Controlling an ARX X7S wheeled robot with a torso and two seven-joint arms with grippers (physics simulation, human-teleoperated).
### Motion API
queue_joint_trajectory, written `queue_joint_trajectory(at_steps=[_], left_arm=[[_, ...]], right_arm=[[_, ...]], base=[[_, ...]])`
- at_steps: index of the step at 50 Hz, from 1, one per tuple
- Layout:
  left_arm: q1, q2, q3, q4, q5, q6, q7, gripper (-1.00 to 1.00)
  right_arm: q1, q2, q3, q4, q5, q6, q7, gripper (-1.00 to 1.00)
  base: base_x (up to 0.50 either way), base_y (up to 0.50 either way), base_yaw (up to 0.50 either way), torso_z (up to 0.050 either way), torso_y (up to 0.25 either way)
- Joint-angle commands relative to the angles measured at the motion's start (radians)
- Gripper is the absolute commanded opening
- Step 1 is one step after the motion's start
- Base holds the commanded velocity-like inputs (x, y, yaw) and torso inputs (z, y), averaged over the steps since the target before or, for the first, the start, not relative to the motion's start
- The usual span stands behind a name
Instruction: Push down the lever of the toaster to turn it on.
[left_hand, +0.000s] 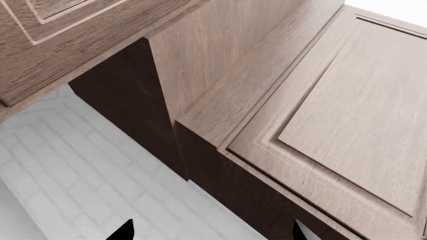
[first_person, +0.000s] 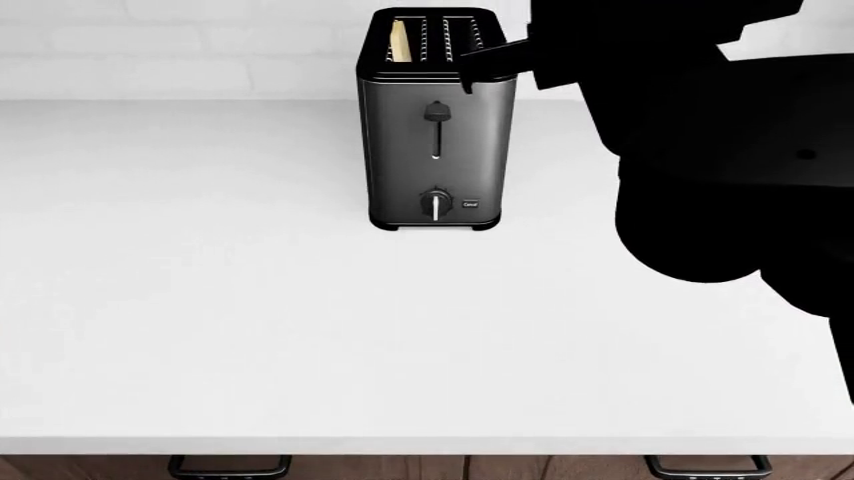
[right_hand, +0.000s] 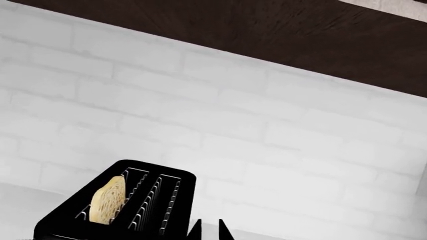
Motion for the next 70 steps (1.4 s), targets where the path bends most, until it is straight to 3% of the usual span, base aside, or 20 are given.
queue_joint_trajectory(at_steps=[1, 31, 70], left_arm=[[0.006, -0.008, 0.002, -0.001, 0.003, 0.01, -0.006, 1.0], [0.018, -0.013, 0.016, -0.008, 0.013, 0.033, -0.006, 1.0], [0.03, -0.026, 0.015, -0.005, 0.021, 0.05, -0.021, 1.0]], right_arm=[[-0.009, -0.04, 0.018, -0.024, 0.019, -0.042, -0.003, -1.0], [-0.187, -0.154, -0.055, 0.038, -0.14, -0.21, -0.16, -1.0], [-0.171, -0.217, -0.092, 0.207, -0.093, -0.161, -0.09, -1.0]], base=[[0.0, 0.0, 0.0, 0.0, 0.0], [0.0, 0.0, 0.0, 0.0, 0.0], [0.0, 0.0, 0.0, 0.0, 0.0]])
